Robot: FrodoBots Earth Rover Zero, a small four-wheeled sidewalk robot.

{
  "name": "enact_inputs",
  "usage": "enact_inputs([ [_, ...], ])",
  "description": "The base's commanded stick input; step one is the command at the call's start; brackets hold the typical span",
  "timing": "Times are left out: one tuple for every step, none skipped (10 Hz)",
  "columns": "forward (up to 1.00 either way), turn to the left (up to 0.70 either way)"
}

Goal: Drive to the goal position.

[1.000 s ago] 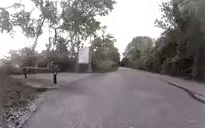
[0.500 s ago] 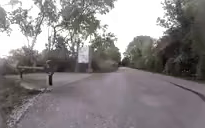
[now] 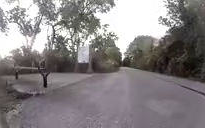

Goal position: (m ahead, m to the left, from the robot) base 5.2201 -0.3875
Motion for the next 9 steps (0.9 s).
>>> enact_inputs([
  [0.7,0.0],
  [0.7,0.0],
  [0.7,0.0],
  [0.7,0.0],
  [0.7,0.0],
  [0.7,0.0],
  [0.7,0.0],
  [0.7,0.0],
  [0.7,0.0],
])
